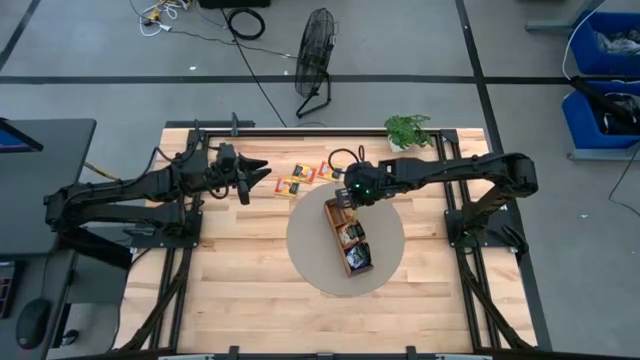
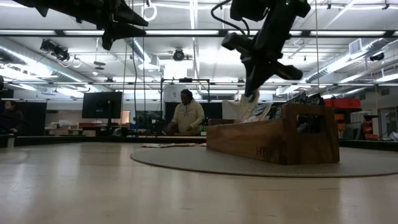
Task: Pick & Place Tea
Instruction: Put the orange tea bag into the left section of the wooden organizer
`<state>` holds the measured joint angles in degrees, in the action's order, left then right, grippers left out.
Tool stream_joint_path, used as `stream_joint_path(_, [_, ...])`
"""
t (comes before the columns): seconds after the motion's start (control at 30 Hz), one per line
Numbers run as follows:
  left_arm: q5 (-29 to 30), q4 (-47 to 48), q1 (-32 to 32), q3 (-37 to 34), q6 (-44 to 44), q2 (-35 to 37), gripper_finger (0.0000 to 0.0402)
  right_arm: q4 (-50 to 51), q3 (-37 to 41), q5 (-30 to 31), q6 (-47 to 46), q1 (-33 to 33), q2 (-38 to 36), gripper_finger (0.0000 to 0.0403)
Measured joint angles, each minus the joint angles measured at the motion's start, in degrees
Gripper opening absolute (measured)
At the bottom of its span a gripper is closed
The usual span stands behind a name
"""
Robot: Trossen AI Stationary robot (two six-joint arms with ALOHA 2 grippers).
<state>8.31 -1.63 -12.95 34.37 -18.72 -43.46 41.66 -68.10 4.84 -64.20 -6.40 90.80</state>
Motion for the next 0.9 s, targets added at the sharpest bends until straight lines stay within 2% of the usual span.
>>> stream_joint_path(0.23, [0.00,0.62,0.01,0.00,0.00,-0.02,0.0144,-5.51,2.28,0.74,-1.74,-0.24,0.33,0.0000])
stream_joint_path(0.5, [0.01,1.29,0.00,0.00,0.19,-0.02,0.0144,-5.35,4.55,1.82,-2.64,-0.48,0.44,0.0000])
stream_joint_path(0.67, [0.12,2.00,0.00,0.00,1.39,-0.02,0.0144,-9.71,7.39,1.60,-2.84,-0.98,0.46,0.0000])
stream_joint_path(0.9, [0.28,2.38,0.00,0.00,1.38,-0.03,0.0144,-11.42,7.54,2.21,-2.79,-1.49,0.49,0.0000])
